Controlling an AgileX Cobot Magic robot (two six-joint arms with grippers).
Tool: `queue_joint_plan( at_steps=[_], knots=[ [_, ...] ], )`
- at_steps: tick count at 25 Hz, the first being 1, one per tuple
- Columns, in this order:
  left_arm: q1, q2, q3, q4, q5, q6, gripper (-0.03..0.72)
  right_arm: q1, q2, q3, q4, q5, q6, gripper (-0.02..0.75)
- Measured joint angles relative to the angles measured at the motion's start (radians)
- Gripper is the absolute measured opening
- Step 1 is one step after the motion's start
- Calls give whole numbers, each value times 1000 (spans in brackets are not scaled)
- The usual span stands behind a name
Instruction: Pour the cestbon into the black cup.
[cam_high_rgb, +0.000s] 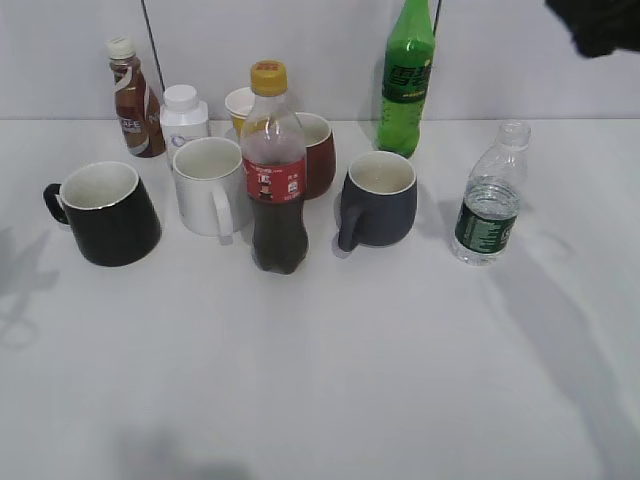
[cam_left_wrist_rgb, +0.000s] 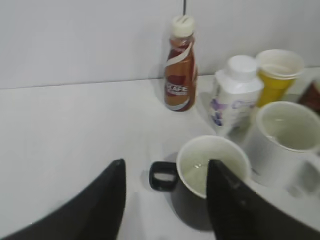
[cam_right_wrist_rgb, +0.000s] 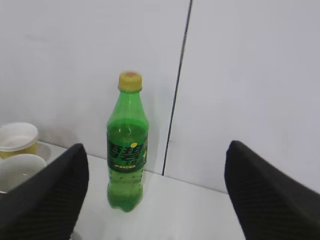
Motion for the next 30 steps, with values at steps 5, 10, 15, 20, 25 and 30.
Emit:
queue_joint_plan(
  at_steps=[5,10,15,20,25,30],
  knots=[
    [-1,-325,-19,8,297,0,519,48,-256,-2,-131,339,158,631],
    [-1,-584,-19,8,604,-1,552,200,-519,-2,-134,766,171,613],
    [-1,-778,-20,14,866,-27,538,311,-735,-2,-39,1221,97,600],
    [-1,-933,-20,70,1113,-95,500,321,-932,74,38,1566,16,599],
    [0,-1072,-18,123,1203,-110,497,322,-1165,186,66,1620,-21,596],
    [0,-1087,3,122,1143,-110,497,322,-1297,231,130,1515,-137,592]
  ],
)
